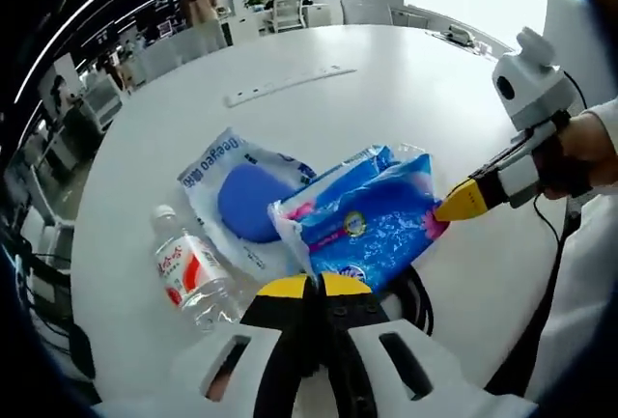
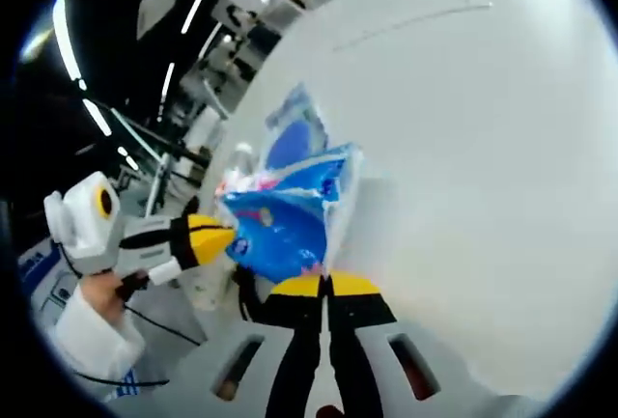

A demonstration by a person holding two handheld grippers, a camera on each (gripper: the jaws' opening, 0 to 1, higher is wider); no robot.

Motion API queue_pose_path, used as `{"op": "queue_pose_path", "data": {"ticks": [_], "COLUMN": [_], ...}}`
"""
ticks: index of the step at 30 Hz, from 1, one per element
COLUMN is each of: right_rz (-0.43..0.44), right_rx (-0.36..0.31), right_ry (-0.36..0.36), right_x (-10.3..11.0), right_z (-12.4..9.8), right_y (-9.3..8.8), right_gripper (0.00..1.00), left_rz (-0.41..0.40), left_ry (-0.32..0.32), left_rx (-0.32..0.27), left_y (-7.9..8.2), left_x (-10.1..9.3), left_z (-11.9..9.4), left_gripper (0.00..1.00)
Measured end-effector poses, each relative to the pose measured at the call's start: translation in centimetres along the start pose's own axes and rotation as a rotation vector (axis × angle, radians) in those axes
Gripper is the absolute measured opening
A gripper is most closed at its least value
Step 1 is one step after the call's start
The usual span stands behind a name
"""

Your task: Arrange the tabletop items into an orderly group along one side of the table until the central work area is clear of visible clutter.

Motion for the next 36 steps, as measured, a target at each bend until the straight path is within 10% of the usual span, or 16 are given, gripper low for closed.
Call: {"op": "queue_pose_path", "data": {"ticks": [36], "right_rz": [-0.183], "right_rx": [-0.198], "right_ry": [-0.182], "right_x": [-8.2], "right_z": [-12.4], "right_y": [4.6], "right_gripper": [0.00], "left_rz": [0.037], "left_ry": [-0.216], "left_rx": [-0.153], "left_y": [9.5], "left_x": [-11.4], "left_z": [3.5], "left_gripper": [0.01]}}
Point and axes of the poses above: the point that each gripper's makers call its tool centre point, and the gripper's own axes: z roughly forward along the fingers, x roughly to its left, y roughly out of its top, the point moved 3 cm from there along -z, roughly backward along the fingers
